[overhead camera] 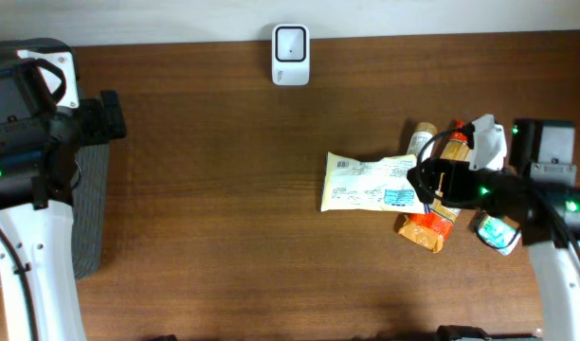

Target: Scan the item barcode

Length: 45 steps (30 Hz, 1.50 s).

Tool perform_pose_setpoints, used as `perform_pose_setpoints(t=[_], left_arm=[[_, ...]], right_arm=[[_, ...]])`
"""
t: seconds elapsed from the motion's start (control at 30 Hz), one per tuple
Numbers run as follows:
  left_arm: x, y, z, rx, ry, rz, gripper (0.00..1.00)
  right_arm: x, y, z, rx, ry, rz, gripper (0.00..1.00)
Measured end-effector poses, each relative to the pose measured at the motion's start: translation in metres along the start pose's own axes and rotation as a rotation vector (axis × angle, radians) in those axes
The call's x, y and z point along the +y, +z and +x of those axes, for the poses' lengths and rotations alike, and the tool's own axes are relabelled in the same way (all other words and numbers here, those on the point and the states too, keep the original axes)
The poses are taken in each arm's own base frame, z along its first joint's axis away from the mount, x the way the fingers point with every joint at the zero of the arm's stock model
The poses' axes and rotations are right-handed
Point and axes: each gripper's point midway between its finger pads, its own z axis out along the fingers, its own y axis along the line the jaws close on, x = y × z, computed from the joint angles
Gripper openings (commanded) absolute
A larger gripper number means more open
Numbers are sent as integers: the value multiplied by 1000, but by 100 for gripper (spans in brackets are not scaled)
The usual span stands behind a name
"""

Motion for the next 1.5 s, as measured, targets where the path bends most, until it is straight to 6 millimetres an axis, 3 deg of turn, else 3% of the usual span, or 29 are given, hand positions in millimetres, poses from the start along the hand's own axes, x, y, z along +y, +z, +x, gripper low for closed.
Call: perform_pose_setpoints(t=[0.07, 0.13, 0.17, 0.3, 0.33, 0.37, 0.4, 0.5, 0.63, 0.77, 0.93, 1.5], left_arm=[[0, 0, 0, 0, 0, 0, 99], [0, 0, 0, 0, 0, 0, 99], [0, 0, 0, 0, 0, 0, 99], [0, 0, 0, -1, 0, 0, 99], [0, 0, 0, -1, 0, -1, 99], [0, 0, 0, 0, 0, 0, 99], [0, 0, 0, -1, 0, 0, 99], [0, 0, 0, 1, 0, 0, 99], [0, 0, 0, 0, 0, 0, 99], [0, 0, 0, 0, 0, 0, 99], [0, 0, 0, 0, 0, 0, 99], [0, 0, 0, 0, 0, 0, 99]], right_arm=[[-7, 13, 1, 47, 17, 11, 99], [-8, 12, -2, 29, 5, 29, 99], [-8, 11, -14, -31, -33, 52, 99], [24, -19, -43, -381, -242, 111, 99], [27, -31, -54, -516, -265, 106, 99], [22, -35, -46, -597, -272, 114, 99], [25, -43, -52, -741, -292, 96, 99], [13, -35, -23, -907, -312, 75, 99], [-5, -17, 20, -991, -321, 61, 99], [-12, -10, 38, -1048, -315, 44, 99], [-32, 37, 60, -965, -247, 33, 99], [-36, 45, 65, -933, -235, 37, 99]])
